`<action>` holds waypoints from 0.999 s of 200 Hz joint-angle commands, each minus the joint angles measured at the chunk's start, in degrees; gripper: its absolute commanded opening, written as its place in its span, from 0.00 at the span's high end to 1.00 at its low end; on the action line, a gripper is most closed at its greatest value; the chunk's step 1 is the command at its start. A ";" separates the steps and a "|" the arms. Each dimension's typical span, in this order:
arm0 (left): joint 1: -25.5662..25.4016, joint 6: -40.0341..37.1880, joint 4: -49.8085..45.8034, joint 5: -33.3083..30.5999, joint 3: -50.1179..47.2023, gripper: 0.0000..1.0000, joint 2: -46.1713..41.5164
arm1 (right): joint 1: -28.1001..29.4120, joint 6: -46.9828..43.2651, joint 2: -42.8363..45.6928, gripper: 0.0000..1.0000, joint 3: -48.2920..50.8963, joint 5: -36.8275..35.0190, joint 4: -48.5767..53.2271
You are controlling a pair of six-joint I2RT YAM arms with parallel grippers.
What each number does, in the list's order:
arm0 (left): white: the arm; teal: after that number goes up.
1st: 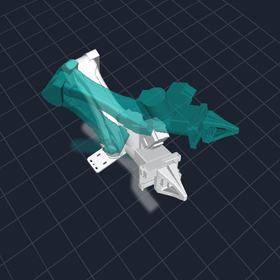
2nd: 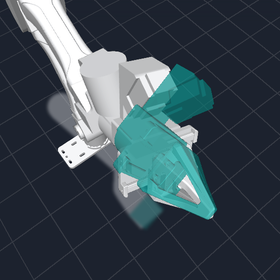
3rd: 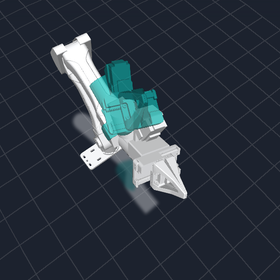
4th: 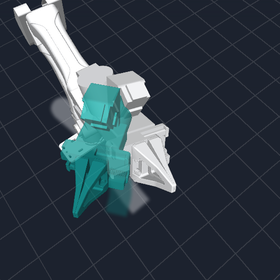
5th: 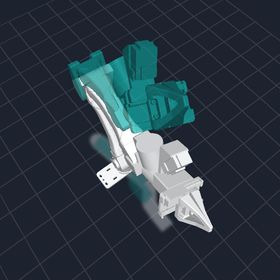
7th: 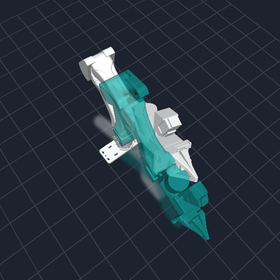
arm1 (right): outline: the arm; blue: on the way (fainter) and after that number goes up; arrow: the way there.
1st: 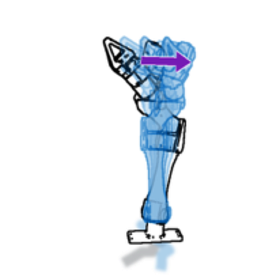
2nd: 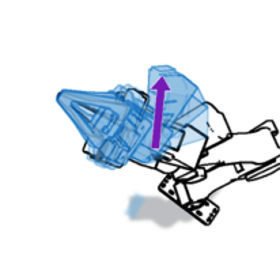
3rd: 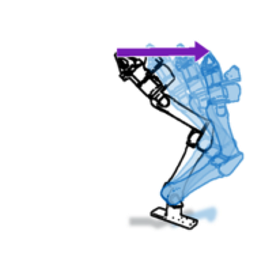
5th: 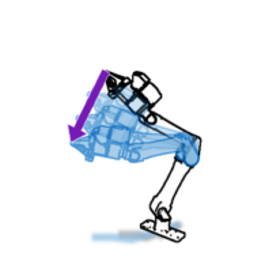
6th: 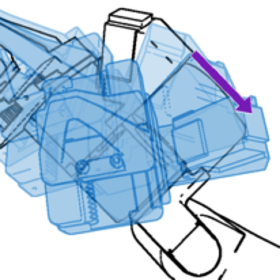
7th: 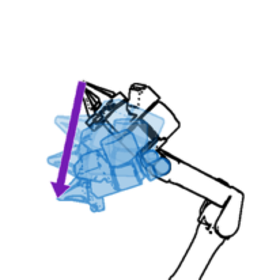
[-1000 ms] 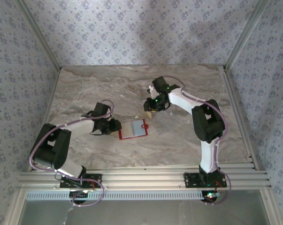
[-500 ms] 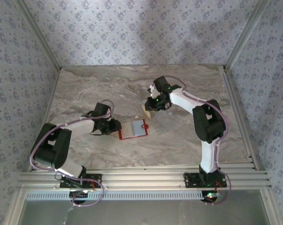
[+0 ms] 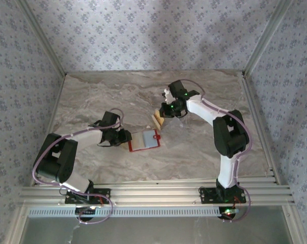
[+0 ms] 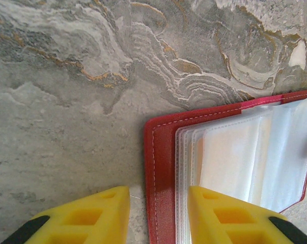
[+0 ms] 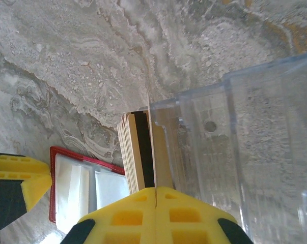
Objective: Put the credit cards into the card holder
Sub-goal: Pick up the credit card from the storage box.
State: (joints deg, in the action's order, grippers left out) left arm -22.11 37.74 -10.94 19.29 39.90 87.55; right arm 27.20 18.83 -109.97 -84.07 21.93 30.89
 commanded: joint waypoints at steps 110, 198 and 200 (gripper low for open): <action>0.48 -0.21 -2.24 -0.74 -0.82 0.63 -3.06 | 6.43 3.46 21.79 1.00 12.14 -22.11 -5.95; -3.02 -1.78 2.42 -0.40 -1.31 0.62 -7.85 | 10.41 7.02 20.60 1.00 26.46 -1.26 -24.33; -3.16 -1.85 2.55 -0.39 -1.25 0.62 -7.86 | 10.48 7.17 20.41 1.00 26.49 -0.99 -24.64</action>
State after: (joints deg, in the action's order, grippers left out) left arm -23.49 37.45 -10.46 18.76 38.68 82.15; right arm 37.21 23.83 -88.36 -59.13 14.92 13.15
